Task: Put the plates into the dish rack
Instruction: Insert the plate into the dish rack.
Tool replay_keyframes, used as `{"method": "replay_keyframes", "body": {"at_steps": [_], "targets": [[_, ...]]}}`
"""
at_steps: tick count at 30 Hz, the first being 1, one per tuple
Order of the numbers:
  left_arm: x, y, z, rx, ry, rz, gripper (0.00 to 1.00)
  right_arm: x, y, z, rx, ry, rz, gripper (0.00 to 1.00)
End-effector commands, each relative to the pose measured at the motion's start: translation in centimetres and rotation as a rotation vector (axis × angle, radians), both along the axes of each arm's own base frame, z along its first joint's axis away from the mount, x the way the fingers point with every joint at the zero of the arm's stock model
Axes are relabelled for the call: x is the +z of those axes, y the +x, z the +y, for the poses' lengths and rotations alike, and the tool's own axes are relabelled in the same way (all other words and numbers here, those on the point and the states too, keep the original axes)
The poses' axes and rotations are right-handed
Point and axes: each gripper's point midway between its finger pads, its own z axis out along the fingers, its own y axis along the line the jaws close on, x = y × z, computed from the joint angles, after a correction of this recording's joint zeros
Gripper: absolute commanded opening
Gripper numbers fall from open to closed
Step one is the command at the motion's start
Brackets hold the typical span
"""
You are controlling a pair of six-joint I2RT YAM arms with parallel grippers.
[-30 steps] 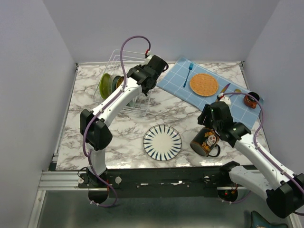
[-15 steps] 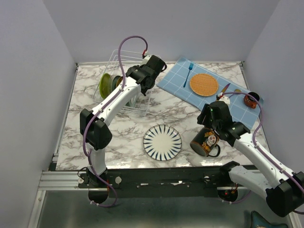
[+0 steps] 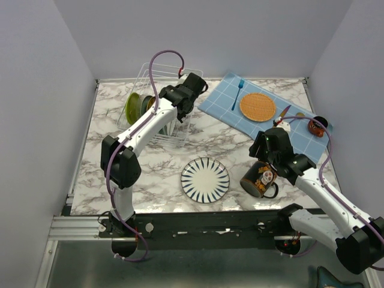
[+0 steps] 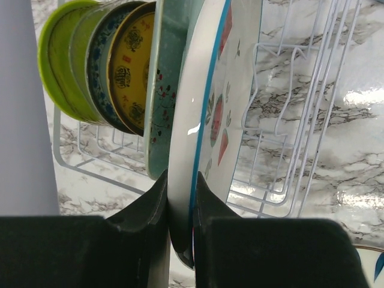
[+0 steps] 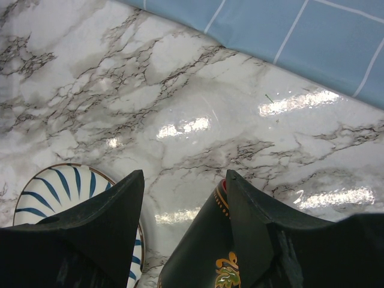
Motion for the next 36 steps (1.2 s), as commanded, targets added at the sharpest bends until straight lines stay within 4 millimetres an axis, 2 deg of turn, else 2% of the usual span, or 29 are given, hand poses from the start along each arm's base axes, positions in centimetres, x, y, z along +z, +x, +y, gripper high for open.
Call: {"method": "replay_keyframes", "body": {"at_steps": [1,12,17,18,21,32,36], "targets": [[-0.4,1.3,-0.4,0.022,-0.080,-0.044,0.00,-0.1,-0.2,0.1,0.010,0.001,0.001,0.65],[-2.0,1.7,0.2,0.029,-0.119,-0.018,0.00,-0.2,-0.2,0.2,0.009,0.005,0.006,0.65],[-2.5,1.8,0.6,0.035,-0.123,-0.015,0.20,-0.3,-0.2,0.2,0.009,0.004,0.009,0.65],[-2.6,1.9,0.6,0.034,-0.122,-0.016,0.27,-0.3,-0.2,0.2,0.010,0.002,0.010,0.65],[-2.6,2.0,0.9,0.035,-0.118,-0.020,0.32,-0.3,-0.1,0.3,0.010,0.004,0.011,0.65],[-1.7,2.1,1.3,0.037,-0.113,-0.039,0.35,-0.4,0.0,0.5,0.018,0.005,0.014,0.65],[-0.7,2.1,1.6,0.043,-0.111,-0.064,0.46,-0.4,0.0,0.6,0.019,0.010,0.019,0.65]]}}
